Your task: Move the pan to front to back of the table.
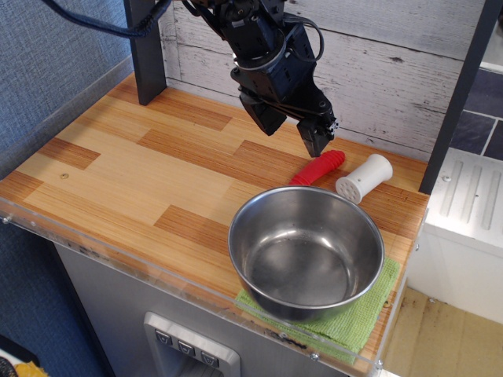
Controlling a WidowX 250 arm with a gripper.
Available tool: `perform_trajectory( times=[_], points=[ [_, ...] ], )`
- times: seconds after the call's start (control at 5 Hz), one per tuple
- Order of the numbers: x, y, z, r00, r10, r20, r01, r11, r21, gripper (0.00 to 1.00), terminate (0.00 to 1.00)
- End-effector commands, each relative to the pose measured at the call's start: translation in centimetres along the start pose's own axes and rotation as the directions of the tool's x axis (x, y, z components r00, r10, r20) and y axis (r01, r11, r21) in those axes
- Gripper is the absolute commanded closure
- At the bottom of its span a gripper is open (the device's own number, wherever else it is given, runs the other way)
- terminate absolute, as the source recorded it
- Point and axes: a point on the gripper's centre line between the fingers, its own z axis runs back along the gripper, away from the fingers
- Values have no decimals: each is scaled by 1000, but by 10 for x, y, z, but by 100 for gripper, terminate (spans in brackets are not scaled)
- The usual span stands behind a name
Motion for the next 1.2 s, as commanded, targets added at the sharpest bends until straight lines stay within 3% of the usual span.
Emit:
perform_trajectory(
  times=[0.0, 0.4, 0.6, 0.8, 1.0],
  points=[
    [0, 0, 0, 1000, 0, 0, 0, 1000, 0, 0, 0],
    [-13, -15, 22, 1000, 3, 10, -4, 998, 61, 0, 0],
    [-16, -24, 35, 1000, -9, 29, 7, 998, 63, 0, 0],
    [-33, -33, 37, 1000, -25, -1, 25, 997, 74, 0, 0],
    [-55, -40, 23, 996, -36, -86, 43, 996, 83, 0, 0]
  ],
)
